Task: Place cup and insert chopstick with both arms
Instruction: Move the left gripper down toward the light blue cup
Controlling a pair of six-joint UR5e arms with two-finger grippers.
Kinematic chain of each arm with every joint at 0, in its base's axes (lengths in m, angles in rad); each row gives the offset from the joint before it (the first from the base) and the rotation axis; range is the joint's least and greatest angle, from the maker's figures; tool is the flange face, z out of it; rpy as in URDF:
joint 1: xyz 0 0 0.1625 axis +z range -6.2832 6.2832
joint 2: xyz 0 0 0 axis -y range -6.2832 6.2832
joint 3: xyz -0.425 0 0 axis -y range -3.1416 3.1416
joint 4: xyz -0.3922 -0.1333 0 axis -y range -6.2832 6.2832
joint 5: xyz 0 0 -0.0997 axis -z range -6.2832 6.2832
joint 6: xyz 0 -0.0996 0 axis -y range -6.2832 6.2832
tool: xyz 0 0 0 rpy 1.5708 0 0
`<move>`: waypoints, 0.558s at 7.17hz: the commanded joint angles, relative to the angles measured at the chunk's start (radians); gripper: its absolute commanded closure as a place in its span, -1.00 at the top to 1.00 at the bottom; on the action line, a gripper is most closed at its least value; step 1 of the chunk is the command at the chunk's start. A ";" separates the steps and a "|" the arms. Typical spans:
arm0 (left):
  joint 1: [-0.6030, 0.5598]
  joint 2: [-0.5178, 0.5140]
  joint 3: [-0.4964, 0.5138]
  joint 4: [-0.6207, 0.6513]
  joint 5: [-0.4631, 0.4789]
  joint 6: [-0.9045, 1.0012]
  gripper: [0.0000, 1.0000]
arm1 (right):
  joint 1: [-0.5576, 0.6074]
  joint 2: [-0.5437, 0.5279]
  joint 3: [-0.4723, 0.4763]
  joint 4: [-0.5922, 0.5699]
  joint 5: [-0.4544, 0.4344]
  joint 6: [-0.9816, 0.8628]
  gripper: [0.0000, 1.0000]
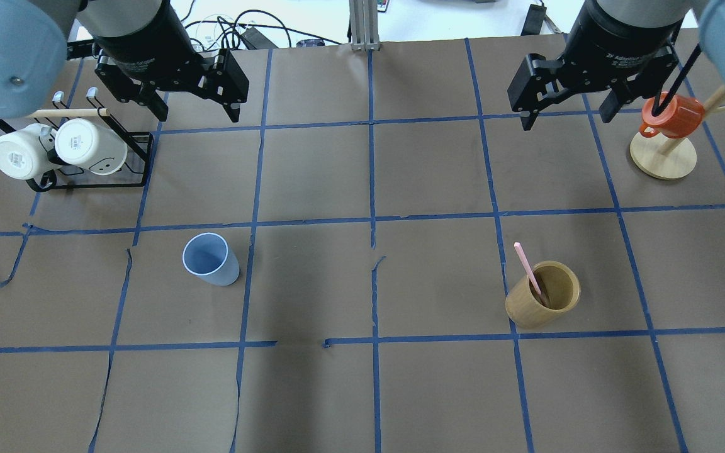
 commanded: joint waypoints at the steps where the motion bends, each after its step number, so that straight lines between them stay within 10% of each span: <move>1: 0.000 0.001 -0.001 0.001 0.000 0.000 1.00 | 0.000 0.000 0.000 0.000 -0.003 -0.001 1.00; 4: 0.000 0.005 -0.006 0.001 0.002 0.000 1.00 | 0.000 0.000 0.000 0.000 -0.005 -0.002 1.00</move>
